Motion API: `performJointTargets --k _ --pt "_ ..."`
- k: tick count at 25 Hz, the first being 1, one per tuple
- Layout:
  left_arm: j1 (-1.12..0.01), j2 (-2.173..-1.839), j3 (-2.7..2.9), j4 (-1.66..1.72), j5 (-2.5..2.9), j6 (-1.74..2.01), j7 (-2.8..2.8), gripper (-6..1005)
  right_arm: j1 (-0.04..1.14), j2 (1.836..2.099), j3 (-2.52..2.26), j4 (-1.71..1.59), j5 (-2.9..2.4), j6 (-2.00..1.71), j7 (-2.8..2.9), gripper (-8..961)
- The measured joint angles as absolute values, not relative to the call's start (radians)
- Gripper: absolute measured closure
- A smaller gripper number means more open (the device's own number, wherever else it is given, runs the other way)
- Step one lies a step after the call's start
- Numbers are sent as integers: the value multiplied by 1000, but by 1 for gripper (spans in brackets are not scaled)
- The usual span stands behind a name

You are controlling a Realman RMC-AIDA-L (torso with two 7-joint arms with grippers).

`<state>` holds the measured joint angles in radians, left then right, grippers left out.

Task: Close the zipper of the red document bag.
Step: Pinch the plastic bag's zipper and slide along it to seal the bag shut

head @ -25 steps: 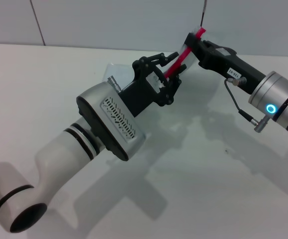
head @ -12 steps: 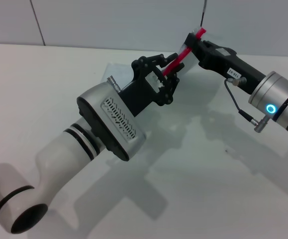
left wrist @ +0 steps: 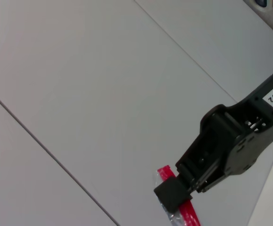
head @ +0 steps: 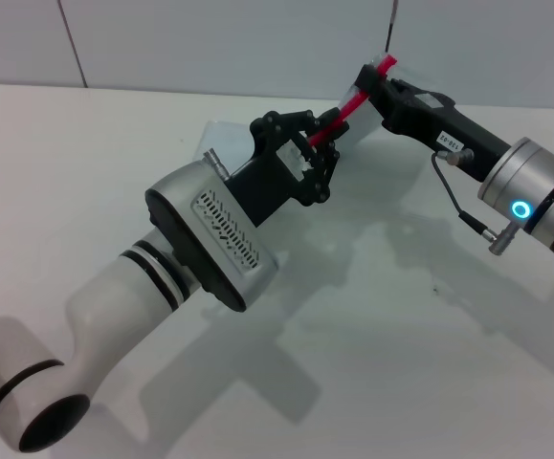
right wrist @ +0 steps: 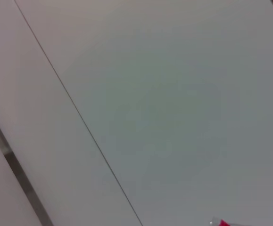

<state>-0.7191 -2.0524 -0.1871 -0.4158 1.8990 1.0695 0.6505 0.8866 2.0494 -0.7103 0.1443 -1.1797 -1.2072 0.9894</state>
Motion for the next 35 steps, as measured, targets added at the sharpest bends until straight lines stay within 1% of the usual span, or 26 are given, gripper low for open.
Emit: performJointTargets --k 2,15,20,35 --pt "-718 -2052 -187 -416 1899 1069 650 888 887 2049 -710 144 -1180 -1207 989 922" --pt "-702 -2049 -187 -416 1896 1064 645 897 874 2046 -693 140 -1173 -1214 990 910" --pt "-670 -2049 -186 -416 1896 1066 642 898 863 2043 -668 136 -1172 -1215 990 905" --pt "-567 -2044 -187 -406 1896 1069 638 902 750 2036 -543 59 -1170 -1217 1000 890"
